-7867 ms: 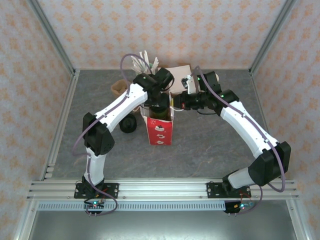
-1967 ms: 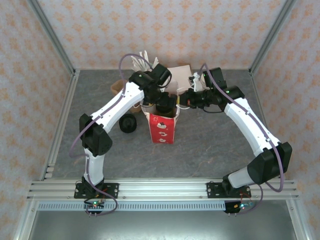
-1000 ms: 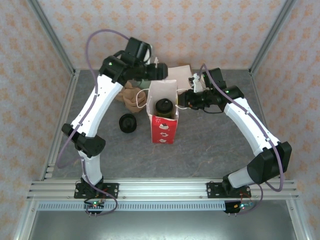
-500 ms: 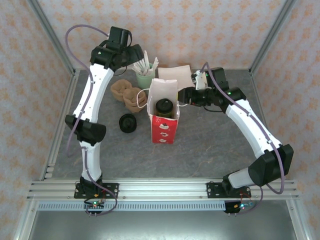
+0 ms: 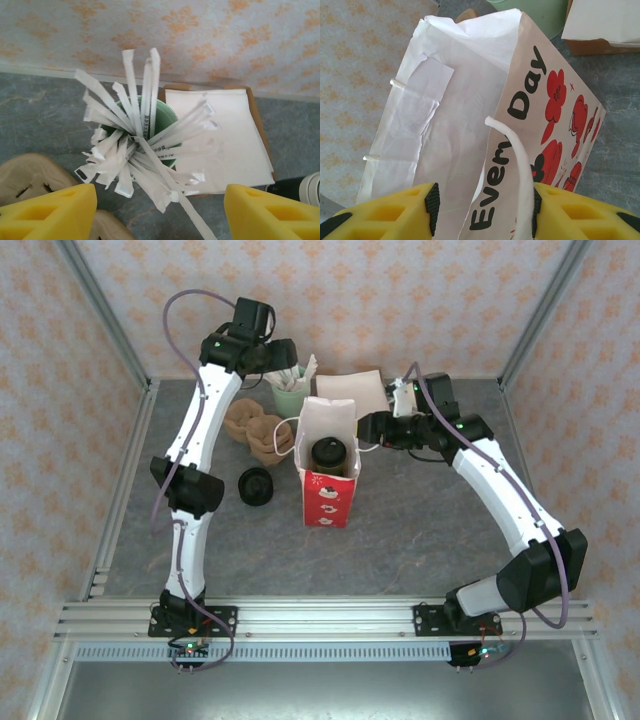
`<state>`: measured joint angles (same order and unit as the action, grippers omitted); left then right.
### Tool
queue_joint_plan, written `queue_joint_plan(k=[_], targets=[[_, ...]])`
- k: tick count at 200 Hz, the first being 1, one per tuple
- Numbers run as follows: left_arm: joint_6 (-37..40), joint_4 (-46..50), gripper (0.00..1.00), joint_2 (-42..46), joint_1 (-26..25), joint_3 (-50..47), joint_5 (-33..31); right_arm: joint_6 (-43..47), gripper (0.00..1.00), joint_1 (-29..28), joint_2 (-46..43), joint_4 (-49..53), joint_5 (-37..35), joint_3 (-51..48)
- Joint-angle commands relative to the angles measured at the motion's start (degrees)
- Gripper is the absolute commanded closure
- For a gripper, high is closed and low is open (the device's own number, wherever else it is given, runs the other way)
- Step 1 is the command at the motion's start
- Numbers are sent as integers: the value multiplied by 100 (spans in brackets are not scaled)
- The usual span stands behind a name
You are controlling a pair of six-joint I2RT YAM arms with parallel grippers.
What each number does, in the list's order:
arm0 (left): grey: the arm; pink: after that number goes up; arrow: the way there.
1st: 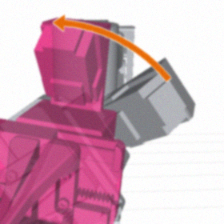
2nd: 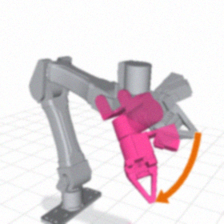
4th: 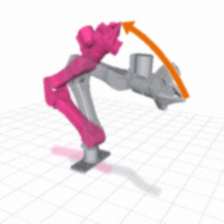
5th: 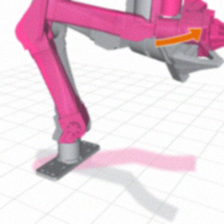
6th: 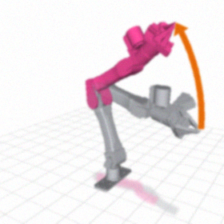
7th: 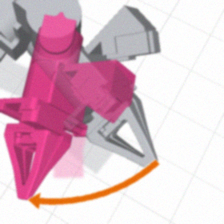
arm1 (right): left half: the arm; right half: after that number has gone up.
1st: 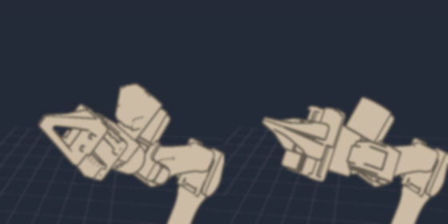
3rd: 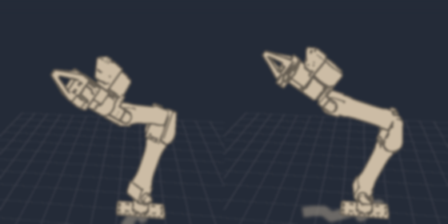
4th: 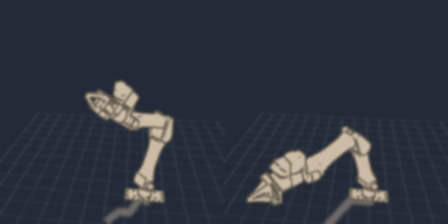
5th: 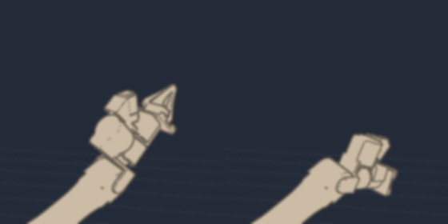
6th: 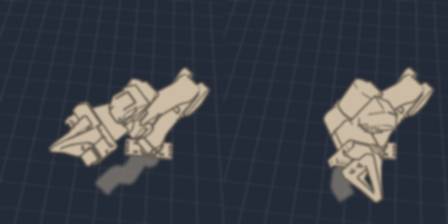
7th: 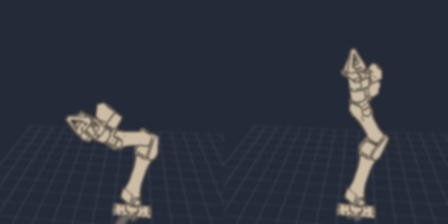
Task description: Pack the takeout coffee
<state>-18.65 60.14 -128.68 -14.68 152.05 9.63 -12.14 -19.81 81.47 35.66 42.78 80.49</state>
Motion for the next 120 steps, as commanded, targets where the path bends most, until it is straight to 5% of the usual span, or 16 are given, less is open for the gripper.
queue_joint_plan(k=[1, 68, 120], targets=[[787, 9, 28, 176, -96, 201, 77, 76, 48, 30, -105, -324, -71, 66], [1404, 44, 27, 364, -223, 149, 104, 124, 48, 31, -142, -498, -65, 39], [1976, 233, 28, 561, -404, 3, -535, 116, 48, 32, -368, -560, -239, -11]])
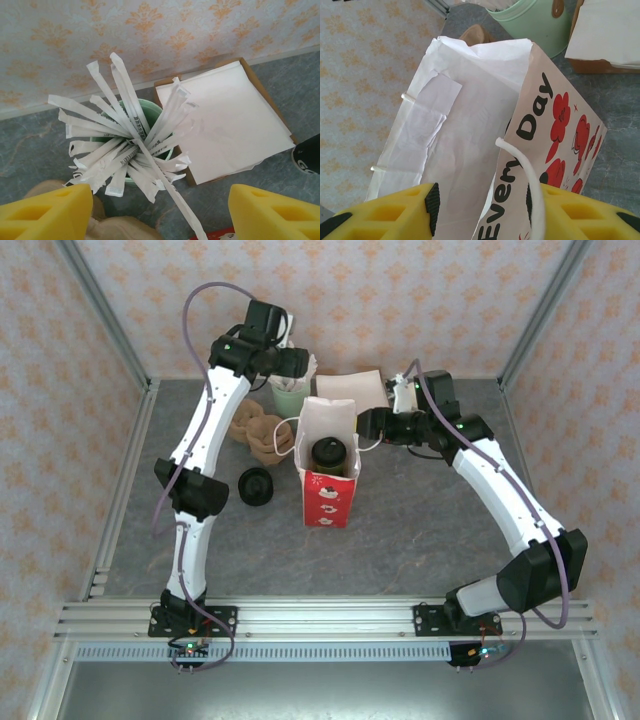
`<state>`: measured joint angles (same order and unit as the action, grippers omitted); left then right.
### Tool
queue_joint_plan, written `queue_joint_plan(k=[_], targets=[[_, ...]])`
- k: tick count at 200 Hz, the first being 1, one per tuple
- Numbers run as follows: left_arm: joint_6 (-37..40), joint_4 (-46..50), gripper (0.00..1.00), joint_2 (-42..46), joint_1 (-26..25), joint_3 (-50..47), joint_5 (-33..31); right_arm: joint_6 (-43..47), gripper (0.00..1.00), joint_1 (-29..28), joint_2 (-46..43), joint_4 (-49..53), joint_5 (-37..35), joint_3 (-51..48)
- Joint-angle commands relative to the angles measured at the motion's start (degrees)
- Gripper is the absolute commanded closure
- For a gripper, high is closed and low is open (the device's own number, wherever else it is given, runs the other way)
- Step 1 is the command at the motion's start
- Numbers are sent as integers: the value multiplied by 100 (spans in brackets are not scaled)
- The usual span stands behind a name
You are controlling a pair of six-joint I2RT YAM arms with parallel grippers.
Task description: Pack the takeout coffee
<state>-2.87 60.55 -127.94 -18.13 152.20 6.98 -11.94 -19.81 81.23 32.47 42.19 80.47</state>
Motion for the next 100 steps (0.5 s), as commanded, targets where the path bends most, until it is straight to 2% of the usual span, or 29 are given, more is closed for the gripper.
queue_joint_plan(k=[1, 48, 100], targets=[[404, 184, 28, 497, -59, -22, -269, 96, 48, 31, -349, -245, -182, -16], [484, 241, 32, 603, -159, -237, -170, 71, 47, 33, -579, -355, -285, -282], [185, 284, 33, 612, -225, -498, -455, 168, 47, 30, -721, -258, -455, -337]])
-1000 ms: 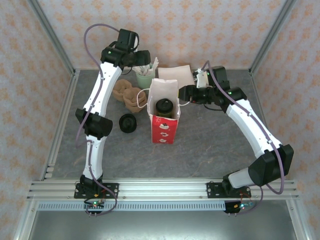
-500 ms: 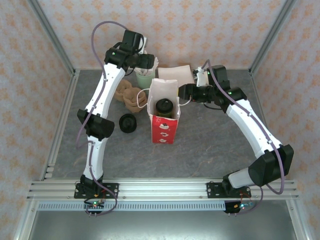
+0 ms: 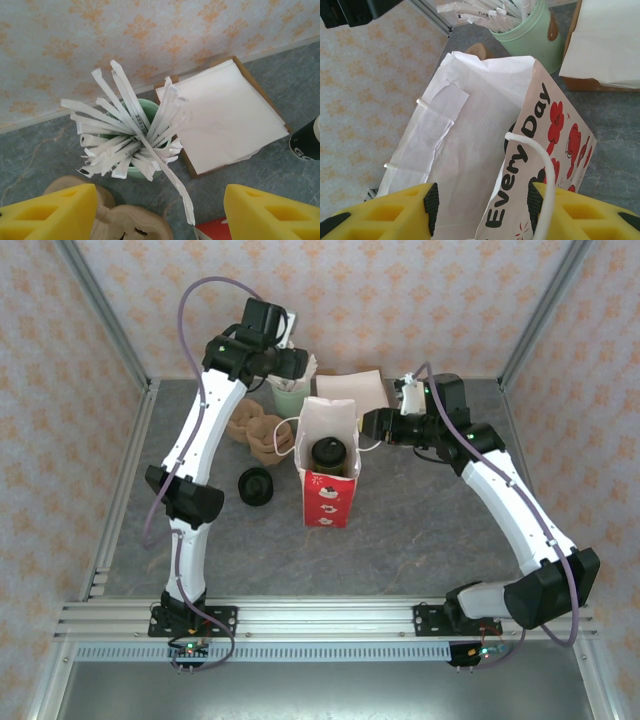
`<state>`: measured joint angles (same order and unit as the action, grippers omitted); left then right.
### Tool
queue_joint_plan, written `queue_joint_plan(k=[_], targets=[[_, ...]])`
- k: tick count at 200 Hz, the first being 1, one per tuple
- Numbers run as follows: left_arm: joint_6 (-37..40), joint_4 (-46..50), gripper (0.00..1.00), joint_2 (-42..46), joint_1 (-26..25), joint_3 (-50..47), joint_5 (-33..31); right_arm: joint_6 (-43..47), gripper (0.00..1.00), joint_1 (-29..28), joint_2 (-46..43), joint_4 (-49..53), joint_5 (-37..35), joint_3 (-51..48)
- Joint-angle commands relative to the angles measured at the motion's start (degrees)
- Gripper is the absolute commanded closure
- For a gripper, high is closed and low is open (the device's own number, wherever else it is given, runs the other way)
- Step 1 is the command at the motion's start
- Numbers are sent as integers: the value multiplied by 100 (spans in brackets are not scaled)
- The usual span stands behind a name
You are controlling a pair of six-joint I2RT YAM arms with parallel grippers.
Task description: Pack the takeout coffee
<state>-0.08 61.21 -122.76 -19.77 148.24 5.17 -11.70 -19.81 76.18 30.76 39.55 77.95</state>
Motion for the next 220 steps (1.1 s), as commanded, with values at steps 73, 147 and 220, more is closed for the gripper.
queue_joint_plan(k=[73, 147, 220], targets=[[-439, 169, 40, -43, -88, -139, -226, 96, 47, 30, -290, -181, -154, -202], [-593, 330, 44, -206, -149, -190, -218, 58, 47, 35, -412, -255, -239, -368], [-764, 232, 45, -341, -166, -217, -366, 52, 46, 36, -475, -255, -275, -424]])
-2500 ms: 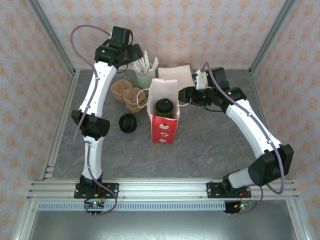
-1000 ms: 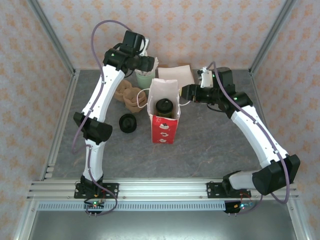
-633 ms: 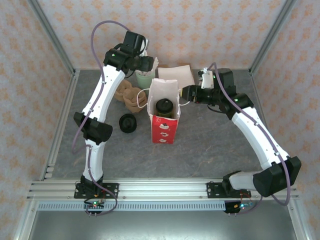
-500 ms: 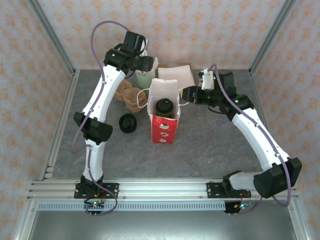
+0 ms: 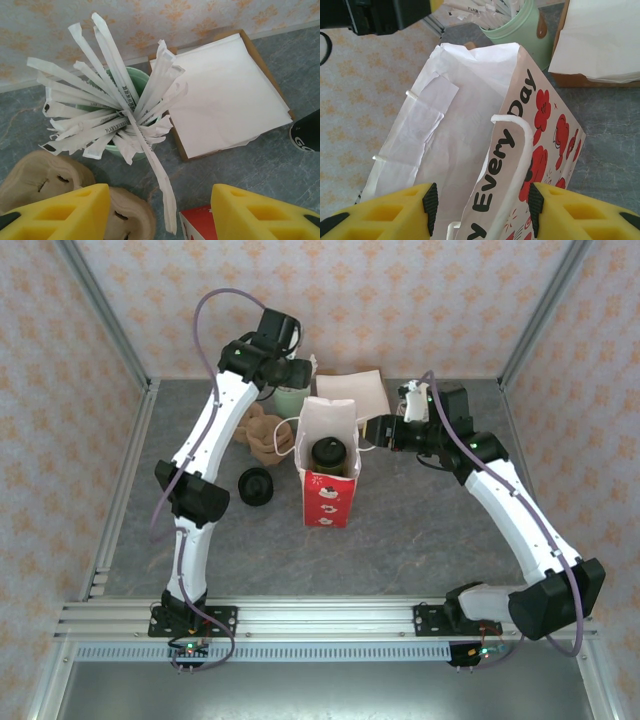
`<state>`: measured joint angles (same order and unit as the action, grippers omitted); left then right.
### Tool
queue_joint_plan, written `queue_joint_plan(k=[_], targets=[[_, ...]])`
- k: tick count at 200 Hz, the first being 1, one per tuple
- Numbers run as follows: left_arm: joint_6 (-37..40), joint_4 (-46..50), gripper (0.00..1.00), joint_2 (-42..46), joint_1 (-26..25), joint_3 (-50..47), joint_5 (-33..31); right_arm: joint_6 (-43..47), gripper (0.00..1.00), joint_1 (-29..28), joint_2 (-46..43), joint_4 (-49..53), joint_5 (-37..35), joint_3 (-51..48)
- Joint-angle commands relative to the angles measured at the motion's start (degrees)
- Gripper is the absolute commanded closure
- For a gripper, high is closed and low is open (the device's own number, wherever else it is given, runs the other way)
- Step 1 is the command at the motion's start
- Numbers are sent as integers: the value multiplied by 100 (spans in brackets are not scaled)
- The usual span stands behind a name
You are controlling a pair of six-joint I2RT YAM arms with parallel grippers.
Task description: Pack the takeout coffee
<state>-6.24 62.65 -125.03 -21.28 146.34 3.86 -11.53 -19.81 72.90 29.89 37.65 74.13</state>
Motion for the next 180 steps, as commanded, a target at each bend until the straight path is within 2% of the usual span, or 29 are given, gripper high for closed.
queue_joint_plan(k=[1, 180], targets=[[-149, 89, 45, -116, -16, -27, -235, 35, 46, 33, -146, -163, -88, -40], [-211, 53, 64, -302, -16, -40, -395, -31, 46, 29, -351, -207, -214, -232]])
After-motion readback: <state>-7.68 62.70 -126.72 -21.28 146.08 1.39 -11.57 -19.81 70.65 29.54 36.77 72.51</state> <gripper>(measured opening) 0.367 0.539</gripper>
